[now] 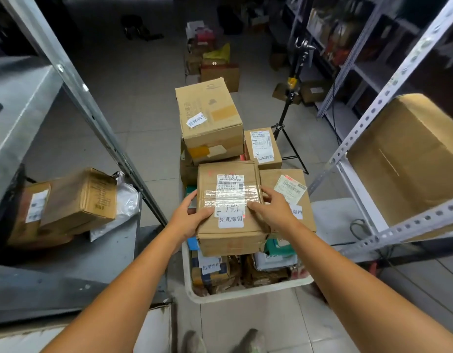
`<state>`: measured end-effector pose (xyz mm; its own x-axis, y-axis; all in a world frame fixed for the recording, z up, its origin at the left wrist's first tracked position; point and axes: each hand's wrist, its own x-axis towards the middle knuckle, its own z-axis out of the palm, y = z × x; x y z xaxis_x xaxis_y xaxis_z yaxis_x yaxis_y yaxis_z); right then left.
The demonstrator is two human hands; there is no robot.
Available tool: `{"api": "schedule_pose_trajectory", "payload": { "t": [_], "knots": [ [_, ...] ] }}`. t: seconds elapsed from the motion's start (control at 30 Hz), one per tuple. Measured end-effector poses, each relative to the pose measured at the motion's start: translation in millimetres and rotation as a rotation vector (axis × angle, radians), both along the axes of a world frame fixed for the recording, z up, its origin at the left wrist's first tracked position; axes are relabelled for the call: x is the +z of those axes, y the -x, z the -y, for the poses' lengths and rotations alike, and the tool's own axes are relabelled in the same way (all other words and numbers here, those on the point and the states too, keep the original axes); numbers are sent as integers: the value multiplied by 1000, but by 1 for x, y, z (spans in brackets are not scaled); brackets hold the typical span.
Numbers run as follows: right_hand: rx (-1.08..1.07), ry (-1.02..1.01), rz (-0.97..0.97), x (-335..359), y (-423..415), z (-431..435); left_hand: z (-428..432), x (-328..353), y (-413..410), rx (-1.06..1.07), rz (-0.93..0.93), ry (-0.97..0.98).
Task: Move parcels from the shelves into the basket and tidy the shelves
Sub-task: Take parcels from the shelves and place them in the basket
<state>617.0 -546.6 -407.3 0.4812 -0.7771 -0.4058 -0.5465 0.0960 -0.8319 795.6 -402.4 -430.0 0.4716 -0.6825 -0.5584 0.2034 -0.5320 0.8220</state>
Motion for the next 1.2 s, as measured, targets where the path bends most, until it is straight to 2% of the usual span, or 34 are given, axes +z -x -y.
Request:
{"api": "schedule_pose_trajectory", "payload": {
  "t": [0.6, 0.9, 1.2],
  "knots": [
    [35, 47, -117, 2, 4, 7, 9, 6, 3, -66, 27, -23],
    [76, 49, -172, 10, 10, 11, 13, 13, 2, -147, 224, -113],
    [197, 146, -326, 43, 25, 20, 16, 46, 6, -346, 531, -202]
  ]
}}
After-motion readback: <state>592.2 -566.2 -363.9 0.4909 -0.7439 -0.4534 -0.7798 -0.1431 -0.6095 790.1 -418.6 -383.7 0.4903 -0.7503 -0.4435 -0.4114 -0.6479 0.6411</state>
